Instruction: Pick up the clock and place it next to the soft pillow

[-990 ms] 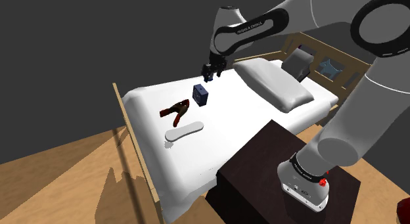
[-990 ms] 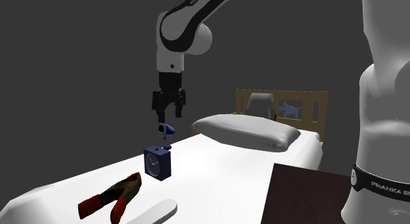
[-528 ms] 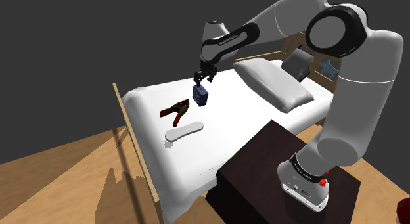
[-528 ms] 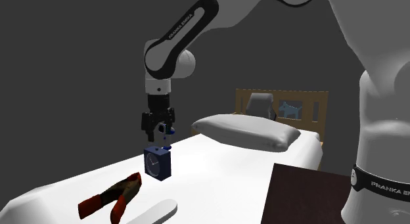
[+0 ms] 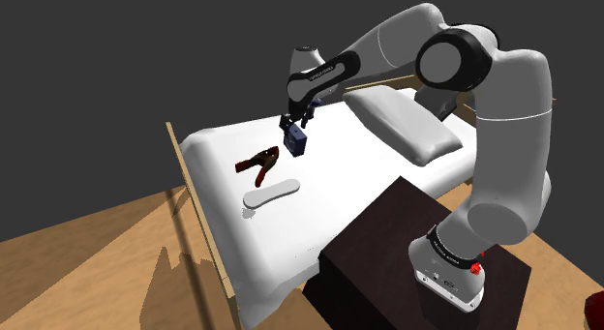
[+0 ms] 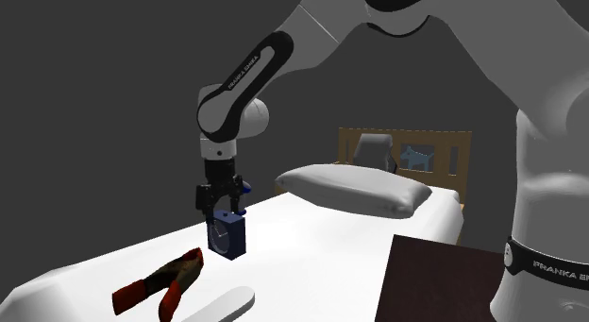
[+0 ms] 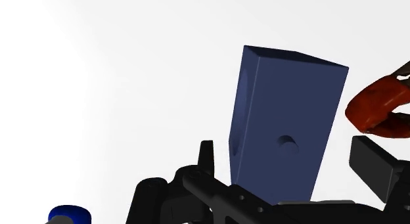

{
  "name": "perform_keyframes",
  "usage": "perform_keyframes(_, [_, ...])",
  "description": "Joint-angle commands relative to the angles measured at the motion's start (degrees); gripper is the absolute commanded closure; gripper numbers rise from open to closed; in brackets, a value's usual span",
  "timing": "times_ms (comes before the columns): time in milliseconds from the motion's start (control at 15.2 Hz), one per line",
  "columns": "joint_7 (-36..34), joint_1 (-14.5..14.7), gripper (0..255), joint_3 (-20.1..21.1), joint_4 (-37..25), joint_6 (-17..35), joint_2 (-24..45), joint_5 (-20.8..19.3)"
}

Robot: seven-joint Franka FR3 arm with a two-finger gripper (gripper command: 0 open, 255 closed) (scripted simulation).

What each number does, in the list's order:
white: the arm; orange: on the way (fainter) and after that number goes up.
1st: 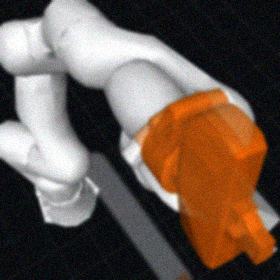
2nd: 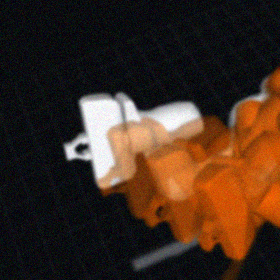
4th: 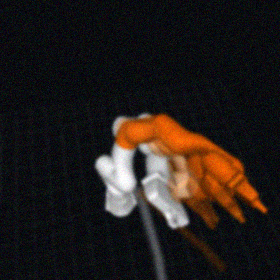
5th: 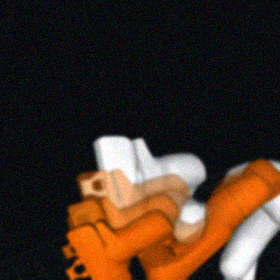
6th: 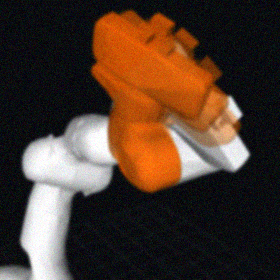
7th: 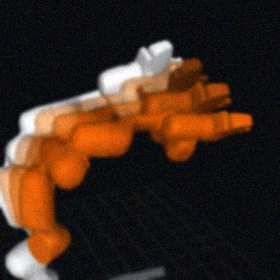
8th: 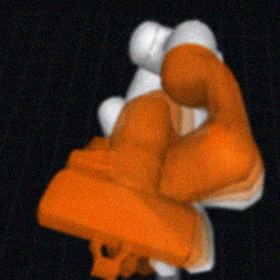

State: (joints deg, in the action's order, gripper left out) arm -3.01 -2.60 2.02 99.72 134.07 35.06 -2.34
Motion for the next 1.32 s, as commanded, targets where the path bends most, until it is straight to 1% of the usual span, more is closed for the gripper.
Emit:
perform_keyframes(0, [0.09, -0.07, 0, -0.05, -0.37, 0.88, 1.23, -0.03])
perform_keyframes(132, [0.05, -0.04, 0, -0.11, -0.44, 2.19, 2.61, -0.1])
perform_keyframes(660, [0.05, -0.04, 0, -0.11, -0.44, 2.18, 2.6, -0.1])
perform_keyframes(726, [0.05, -0.04, 255, -0.11, -0.44, 2.18, 2.6, -0.1])
perform_keyframes(1254, [0.04, -0.04, 255, -0.1, -0.35, 2.21, 2.55, -0.1])
